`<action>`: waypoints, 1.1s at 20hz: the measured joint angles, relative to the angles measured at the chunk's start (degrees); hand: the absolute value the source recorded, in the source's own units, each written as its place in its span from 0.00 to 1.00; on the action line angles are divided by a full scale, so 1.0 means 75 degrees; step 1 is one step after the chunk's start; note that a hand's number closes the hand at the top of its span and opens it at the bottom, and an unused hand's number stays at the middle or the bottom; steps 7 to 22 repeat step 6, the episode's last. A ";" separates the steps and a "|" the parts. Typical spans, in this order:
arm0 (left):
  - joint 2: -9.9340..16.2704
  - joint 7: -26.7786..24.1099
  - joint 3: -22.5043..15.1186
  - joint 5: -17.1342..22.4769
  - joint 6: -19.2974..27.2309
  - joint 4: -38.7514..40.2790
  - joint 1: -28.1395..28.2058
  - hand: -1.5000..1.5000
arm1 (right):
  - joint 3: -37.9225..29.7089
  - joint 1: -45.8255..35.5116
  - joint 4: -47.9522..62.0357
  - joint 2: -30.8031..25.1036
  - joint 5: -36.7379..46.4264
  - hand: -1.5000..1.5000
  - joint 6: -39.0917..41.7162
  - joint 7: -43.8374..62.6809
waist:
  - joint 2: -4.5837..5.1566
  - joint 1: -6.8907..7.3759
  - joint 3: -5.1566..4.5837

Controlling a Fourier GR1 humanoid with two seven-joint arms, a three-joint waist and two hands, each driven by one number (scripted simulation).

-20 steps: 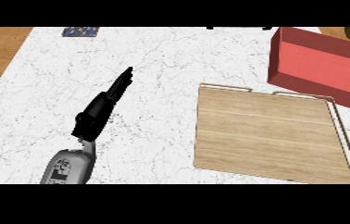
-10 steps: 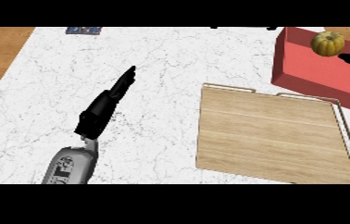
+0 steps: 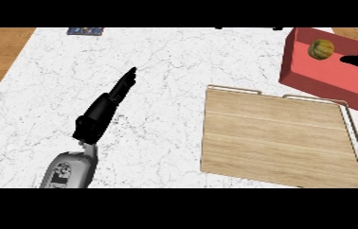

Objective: Pick the squash from the tray and place it in the cardboard box

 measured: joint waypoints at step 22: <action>-0.0037 0.0049 -0.0033 -0.0050 0.0055 -0.0057 0.0075 0.50 | -0.1399 -0.0034 0.0087 -0.0257 -0.1459 0.00 0.0084 -0.0860 | -0.0021 -0.0076 0.0003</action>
